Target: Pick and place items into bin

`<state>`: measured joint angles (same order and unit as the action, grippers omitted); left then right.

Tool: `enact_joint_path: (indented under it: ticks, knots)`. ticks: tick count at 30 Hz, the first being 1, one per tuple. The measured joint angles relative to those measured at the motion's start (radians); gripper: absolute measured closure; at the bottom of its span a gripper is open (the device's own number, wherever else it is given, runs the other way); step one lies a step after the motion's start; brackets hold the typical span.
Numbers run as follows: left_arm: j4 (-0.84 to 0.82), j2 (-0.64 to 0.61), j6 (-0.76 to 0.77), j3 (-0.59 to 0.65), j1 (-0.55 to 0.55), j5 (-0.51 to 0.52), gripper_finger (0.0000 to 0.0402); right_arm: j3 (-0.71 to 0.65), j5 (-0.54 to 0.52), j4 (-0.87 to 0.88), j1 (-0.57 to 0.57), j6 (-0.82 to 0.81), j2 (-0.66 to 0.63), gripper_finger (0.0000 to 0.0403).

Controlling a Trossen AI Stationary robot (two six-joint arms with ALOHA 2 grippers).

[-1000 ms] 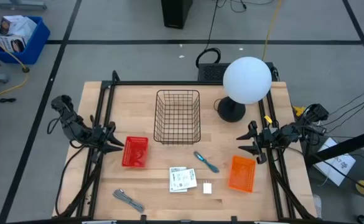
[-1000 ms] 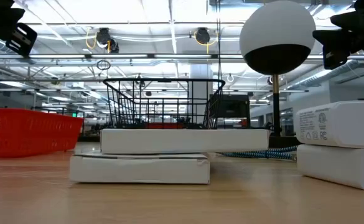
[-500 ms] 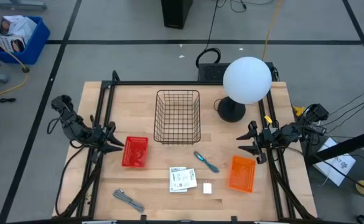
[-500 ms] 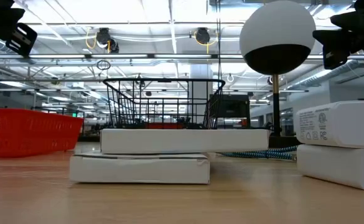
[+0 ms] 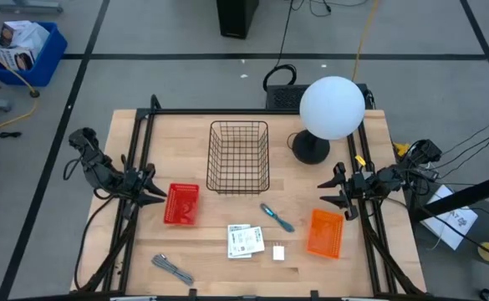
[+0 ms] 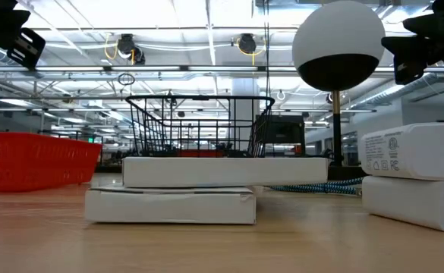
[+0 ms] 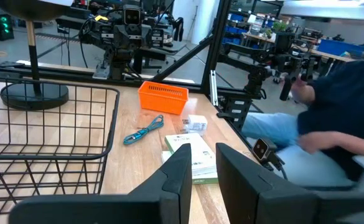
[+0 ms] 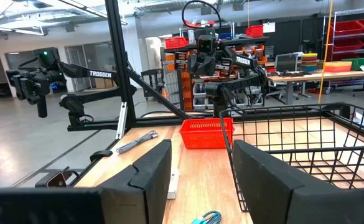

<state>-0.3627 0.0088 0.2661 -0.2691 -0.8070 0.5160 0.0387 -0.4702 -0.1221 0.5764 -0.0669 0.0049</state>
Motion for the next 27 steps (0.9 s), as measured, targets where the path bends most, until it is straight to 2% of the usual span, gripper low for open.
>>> enact_joint_path:
  ticks: [8, 13, 16, 19, 24, 27]
  knots:
    - [0.0, 0.0, 0.0, 0.0, 0.0, 0.0, 0.0325, 0.0, 0.0, -0.003, 0.0, 0.0, 0.0, 0.0238]
    - [0.0, 0.0, 0.0, 0.0, 0.0, 0.0, 0.0325, 0.0, 0.0, -0.08, 0.0, -0.029, 0.0, 0.0238]
    - [0.0, 0.0, 0.0, 0.0, 0.0, 0.0, 0.0325, 0.0, 0.003, -0.122, 0.0, -0.145, 0.0, 0.0239]
    - [0.0, 0.0, 0.0, 0.0, 0.0, 0.0, 0.0325, 0.0, 0.048, -0.115, -0.001, -0.255, 0.009, 0.0242]
    - [0.0, 0.0, 0.0, 0.0, 0.0, 0.0, 0.0325, 0.0, 0.025, -0.246, -0.023, -0.262, 0.076, 0.0249]
    - [0.0, 0.0, 0.0, 0.0, 0.0, 0.0, 0.0325, 0.0, 0.029, -0.318, -0.025, -0.257, 0.189, 0.0248]
